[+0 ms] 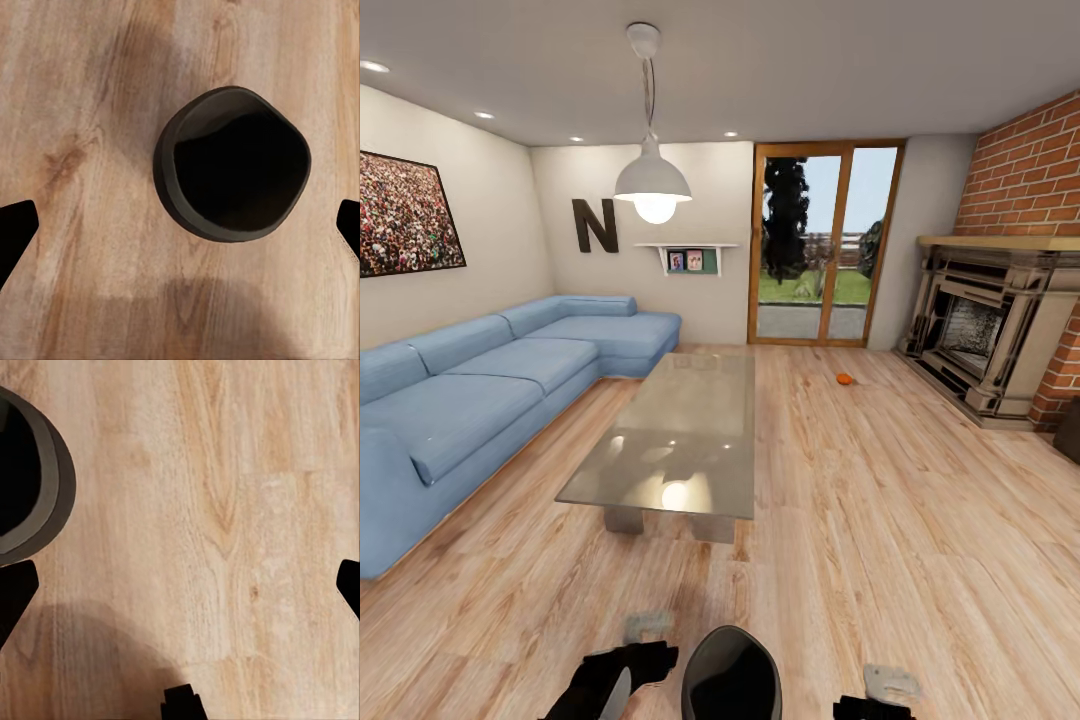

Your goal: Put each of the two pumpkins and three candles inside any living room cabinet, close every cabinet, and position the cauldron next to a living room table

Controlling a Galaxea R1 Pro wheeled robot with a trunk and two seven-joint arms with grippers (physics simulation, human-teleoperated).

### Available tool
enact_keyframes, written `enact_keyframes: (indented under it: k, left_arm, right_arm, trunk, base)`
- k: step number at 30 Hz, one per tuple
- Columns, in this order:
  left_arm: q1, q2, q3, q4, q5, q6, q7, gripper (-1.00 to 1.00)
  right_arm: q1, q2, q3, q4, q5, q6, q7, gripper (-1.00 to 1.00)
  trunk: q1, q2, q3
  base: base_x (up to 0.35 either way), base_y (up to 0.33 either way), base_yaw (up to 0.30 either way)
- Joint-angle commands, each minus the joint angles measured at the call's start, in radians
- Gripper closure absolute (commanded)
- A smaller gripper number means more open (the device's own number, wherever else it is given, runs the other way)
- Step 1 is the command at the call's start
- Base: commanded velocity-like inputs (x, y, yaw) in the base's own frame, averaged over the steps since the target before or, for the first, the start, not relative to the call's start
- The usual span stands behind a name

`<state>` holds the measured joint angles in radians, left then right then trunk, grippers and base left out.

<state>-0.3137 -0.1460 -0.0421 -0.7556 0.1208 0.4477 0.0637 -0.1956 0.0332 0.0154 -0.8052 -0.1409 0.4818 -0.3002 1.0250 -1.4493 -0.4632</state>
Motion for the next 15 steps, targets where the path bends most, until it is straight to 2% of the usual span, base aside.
enact_keyframes:
  k: [1, 2, 5, 10, 15]
  left_arm:
    - [-0.007, 0.0, -0.003, 0.008, 0.012, -0.015, 0.007, -1.0]
    - [-0.013, 0.001, -0.003, 0.024, 0.013, -0.046, 0.007, -1.0]
    - [-0.018, 0.0, -0.004, 0.076, 0.01, -0.082, 0.007, -1.0]
    - [-0.022, 0.002, -0.004, 0.109, 0.01, -0.092, 0.007, -1.0]
    - [-0.022, 0.005, -0.003, 0.15, 0.009, -0.096, 0.006, -1.0]
  right_arm:
    - [-0.015, 0.0, 0.004, 0.01, -0.011, -0.009, -0.009, -1.0]
    - [-0.035, 0.0, 0.008, 0.021, -0.012, -0.02, -0.01, -1.0]
    - [-0.07, 0.002, 0.015, 0.029, -0.011, -0.026, -0.011, -1.0]
    - [-0.118, 0.014, 0.047, 0.046, -0.014, -0.03, -0.012, -1.0]
    - [-0.17, 0.031, 0.055, 0.106, -0.012, -0.034, -0.013, -1.0]
  trunk:
    - [0.0, -0.001, -0.001]
    - [0.0, -0.001, -0.001]
    - [0.0, -0.001, -0.001]
    - [0.0, -0.001, -0.001]
    - [0.0, -0.001, -0.001]
  base:
    - [0.0, 0.0, 0.0]
    - [0.0, 0.0, 0.0]
    - [0.0, 0.0, 0.0]
    - [0.0, 0.0, 0.0]
    - [0.0, 0.0, 0.0]
